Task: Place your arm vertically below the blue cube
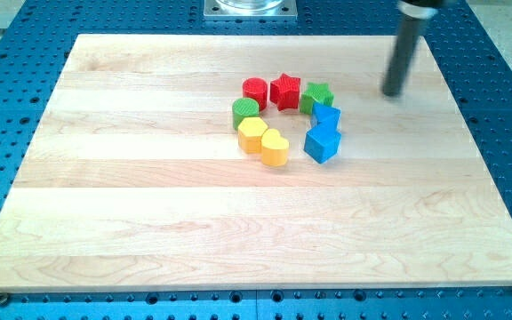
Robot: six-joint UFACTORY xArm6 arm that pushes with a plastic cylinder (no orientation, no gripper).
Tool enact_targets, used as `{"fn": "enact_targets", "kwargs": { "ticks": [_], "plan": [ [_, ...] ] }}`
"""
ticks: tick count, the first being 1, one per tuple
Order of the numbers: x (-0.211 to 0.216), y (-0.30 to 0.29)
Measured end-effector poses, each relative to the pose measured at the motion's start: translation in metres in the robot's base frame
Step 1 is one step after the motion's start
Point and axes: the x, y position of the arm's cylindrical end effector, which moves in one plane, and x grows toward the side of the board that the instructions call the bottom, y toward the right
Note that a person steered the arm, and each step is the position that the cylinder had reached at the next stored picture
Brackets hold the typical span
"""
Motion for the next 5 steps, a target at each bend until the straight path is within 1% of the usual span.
{"fn": "enact_targets", "kwargs": {
  "ticks": [1, 2, 3, 4, 5],
  "plan": [
    [0.063, -0.007],
    [0.096, -0.028],
    [0.097, -0.055],
    [0.099, -0.067],
    [0.114, -0.104]
  ]
}}
